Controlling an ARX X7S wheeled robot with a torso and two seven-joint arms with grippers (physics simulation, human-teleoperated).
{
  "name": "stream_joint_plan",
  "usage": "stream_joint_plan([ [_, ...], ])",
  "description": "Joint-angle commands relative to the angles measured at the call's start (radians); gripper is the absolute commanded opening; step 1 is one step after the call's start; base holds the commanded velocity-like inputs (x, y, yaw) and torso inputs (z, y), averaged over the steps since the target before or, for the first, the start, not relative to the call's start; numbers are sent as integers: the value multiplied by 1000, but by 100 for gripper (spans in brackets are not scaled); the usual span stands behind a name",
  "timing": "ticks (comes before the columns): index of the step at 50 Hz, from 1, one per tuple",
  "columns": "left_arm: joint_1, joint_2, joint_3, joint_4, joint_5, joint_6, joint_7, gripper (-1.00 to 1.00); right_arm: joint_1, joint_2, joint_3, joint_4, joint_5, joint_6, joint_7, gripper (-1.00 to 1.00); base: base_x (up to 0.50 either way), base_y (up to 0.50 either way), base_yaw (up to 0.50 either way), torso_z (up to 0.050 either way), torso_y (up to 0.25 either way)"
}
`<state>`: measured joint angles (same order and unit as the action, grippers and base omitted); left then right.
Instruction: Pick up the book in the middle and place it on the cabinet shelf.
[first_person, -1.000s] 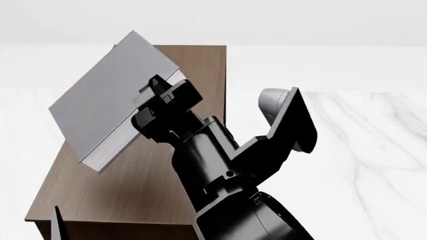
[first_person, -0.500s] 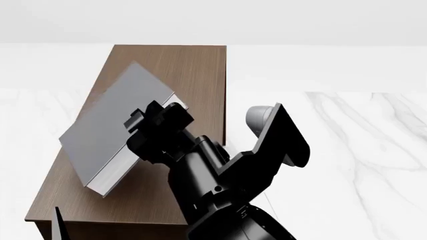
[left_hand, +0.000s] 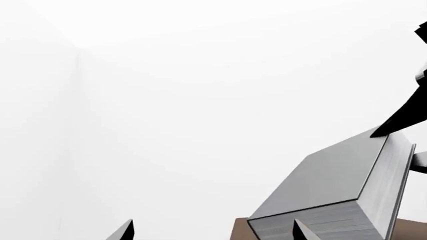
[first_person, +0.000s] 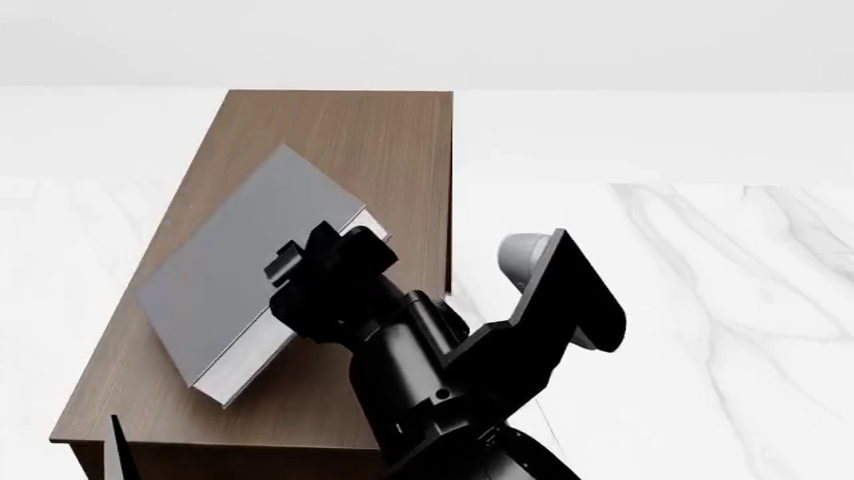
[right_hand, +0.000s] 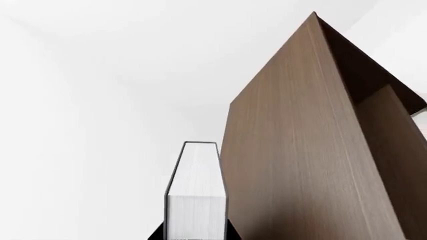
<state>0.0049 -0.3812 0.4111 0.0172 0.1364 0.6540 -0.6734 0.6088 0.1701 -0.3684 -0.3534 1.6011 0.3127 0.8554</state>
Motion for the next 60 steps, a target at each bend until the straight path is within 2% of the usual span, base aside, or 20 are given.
stream_joint_plan([
  [1,-1,17,-17,-8,14,12,19,100,-25,7,-23,24,-52,29,-13,-100,0,0,0,0,0],
  [10,-1,14,-15,-1,3,-3,23,100,-42,31,-32,35,-63,32,-39,-100,0,0,0,0,0],
  [11,-1,14,-14,0,2,-3,23,100,-44,34,-33,37,-72,30,-43,100,0,0,0,0,0],
  [19,-3,11,-12,2,-1,-8,24,100,-46,59,-38,42,-106,29,-63,100,0,0,0,0,0],
  [36,31,-7,-21,142,-11,-113,38,100,-55,86,-38,52,-186,-3,-113,100,0,0,0,0,0],
  [60,20,-8,-21,139,-12,-123,31,100,-104,196,28,27,-214,-40,-121,100,0,0,0,-1,0],
])
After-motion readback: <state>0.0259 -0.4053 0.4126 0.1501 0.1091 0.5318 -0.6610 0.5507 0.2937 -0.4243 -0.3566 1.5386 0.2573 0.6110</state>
